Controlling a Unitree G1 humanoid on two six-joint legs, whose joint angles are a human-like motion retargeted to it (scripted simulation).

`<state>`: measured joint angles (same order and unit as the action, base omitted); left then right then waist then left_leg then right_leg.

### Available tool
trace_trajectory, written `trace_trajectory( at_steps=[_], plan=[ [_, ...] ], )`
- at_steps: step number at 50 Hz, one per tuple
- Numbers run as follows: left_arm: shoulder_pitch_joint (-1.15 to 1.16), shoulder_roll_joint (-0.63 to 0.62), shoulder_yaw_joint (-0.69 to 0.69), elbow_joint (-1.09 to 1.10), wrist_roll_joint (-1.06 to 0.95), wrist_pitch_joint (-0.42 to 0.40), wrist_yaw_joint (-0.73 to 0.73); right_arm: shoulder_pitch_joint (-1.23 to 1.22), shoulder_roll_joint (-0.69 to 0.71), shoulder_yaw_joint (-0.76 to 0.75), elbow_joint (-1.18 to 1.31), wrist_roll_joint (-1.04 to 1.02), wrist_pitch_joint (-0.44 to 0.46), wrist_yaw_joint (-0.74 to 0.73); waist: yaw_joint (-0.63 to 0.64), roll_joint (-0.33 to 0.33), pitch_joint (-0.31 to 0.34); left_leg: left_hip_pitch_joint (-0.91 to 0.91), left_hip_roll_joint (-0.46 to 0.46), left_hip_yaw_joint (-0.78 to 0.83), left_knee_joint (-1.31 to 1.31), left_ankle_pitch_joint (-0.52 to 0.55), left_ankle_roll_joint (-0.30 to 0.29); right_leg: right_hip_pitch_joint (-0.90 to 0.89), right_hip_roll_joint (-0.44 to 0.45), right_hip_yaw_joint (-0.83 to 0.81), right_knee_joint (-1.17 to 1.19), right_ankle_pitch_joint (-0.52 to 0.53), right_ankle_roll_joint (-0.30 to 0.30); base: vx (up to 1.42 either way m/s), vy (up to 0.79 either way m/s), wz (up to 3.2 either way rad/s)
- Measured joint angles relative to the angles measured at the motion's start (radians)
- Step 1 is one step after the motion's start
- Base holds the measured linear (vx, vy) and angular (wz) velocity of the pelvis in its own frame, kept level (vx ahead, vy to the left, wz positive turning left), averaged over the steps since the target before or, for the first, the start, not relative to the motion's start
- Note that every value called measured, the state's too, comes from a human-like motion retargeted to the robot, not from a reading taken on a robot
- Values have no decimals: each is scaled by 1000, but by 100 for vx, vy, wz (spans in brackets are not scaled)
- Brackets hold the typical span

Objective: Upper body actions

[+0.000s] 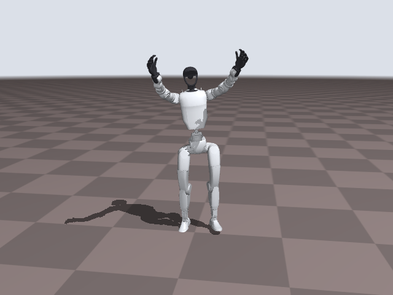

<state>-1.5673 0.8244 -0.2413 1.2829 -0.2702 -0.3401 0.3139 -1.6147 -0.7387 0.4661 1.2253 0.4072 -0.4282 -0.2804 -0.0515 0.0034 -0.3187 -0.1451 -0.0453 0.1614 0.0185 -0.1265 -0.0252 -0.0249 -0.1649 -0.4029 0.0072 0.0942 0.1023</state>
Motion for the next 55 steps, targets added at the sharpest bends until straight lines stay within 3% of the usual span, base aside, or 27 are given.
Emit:
trace_trajectory(
  at_steps=[5, 8, 12, 15, 20, 25, 30, 35, 40, 45, 48, 50, 55],
  plan=[
    [362, -220, 140, 25, 89, 130, -132, 436, 191, -235, 70, -141, 99, 274, 36, -25, -4, 48, -5, 6, -2, 1, 6, 35, -1, 7, 5, 7, -7, 5, 1, -8],
    [620, -326, 197, 69, 234, 224, -295, 672, 310, -318, 181, -352, 210, 463, 41, -37, 26, 76, -9, 4, -2, 2, 9, 60, -3, 5, 7, 11, -11, -9, -1, -3],
    [935, -417, 237, 173, 347, 284, -287, 959, 433, -346, 321, -644, 313, 577, 30, -42, 96, 91, -12, 1, -2, 6, 13, 77, -7, -1, 8, 15, -12, -16, -7, 7],
    [1149, -471, 280, 278, 321, 318, -299, 1193, 493, -353, 402, -725, 395, 563, 10, -48, 165, 98, -16, -5, -4, 12, 14, 91, -15, -13, 6, 18, -11, -21, -8, 20],
    [1454, -550, 367, 338, 337, 366, -431, 1548, 555, -462, 475, -630, 505, 483, -8, -60, 254, 92, -19, -14, -5, 23, 13, 103, -26, -32, -2, 21, -7, -1, -13, 20],
    [1713, -645, 473, 330, 373, 365, -439, 1816, 567, -539, 475, -623, 488, 389, -15, -50, 246, 60, -15, -11, -4, 24, 13, 72, -26, -28, -1, 23, -5, 15, -8, -2],
    [1887, -760, 679, 330, 228, 374, -453, 1920, 538, -598, 475, -607, 491, 275, -33, -34, 281, 69, -3, 7, -3, 20, 14, 62, -19, 0, 5, 30, -8, 1, -2, -31],
    [1945, -769, 690, 332, 180, 393, -463, 1897, 520, -591, 475, -543, 456, 261, -33, -39, 342, 103, 6, 29, -5, 18, 15, 73, -14, 29, 11, 38, -12, -4, -2, -36],
    [1942, -741, 583, 326, 289, 380, -472, 1845, 532, -553, 433, -536, 398, 297, -23, -39, 349, 105, 13, 40, -7, 21, 16, 67, -12, 39, 14, 42, -13, -2, 0, -3],
    [1808, -734, 426, 380, 222, 312, -367, 1730, 575, -461, 449, -490, 378, 255, -47, -34, 353, 91, 18, 29, -2, 32, 17, 76, -12, 21, 10, 42, -12, -10, 3, 23],
    [1670, -709, 319, 413, 151, 278, -287, 1631, 592, -389, 473, -509, 405, 259, -88, -31, 327, 71, 12, -14, 1, 44, 19, 90, -16, -30, -4, 45, -5, -9, 7, 69],
    [1533, -676, 256, 417, 111, 271, -300, 1524, 593, -354, 475, -518, 436, 273, -38, -36, 297, 70, 19, 26, 1, 40, 17, 67, -13, 14, 13, 39, -12, 1, 6, -15],
    [1080, -586, 304, 335, 192, 334, -397, 1109, 588, -533, 416, -541, 416, 341, -35, -53, 208, 64, 3, -2, 7, 43, 23, 80, -15, -22, 7, 38, -15, 7, 8, 17]
  ],
)
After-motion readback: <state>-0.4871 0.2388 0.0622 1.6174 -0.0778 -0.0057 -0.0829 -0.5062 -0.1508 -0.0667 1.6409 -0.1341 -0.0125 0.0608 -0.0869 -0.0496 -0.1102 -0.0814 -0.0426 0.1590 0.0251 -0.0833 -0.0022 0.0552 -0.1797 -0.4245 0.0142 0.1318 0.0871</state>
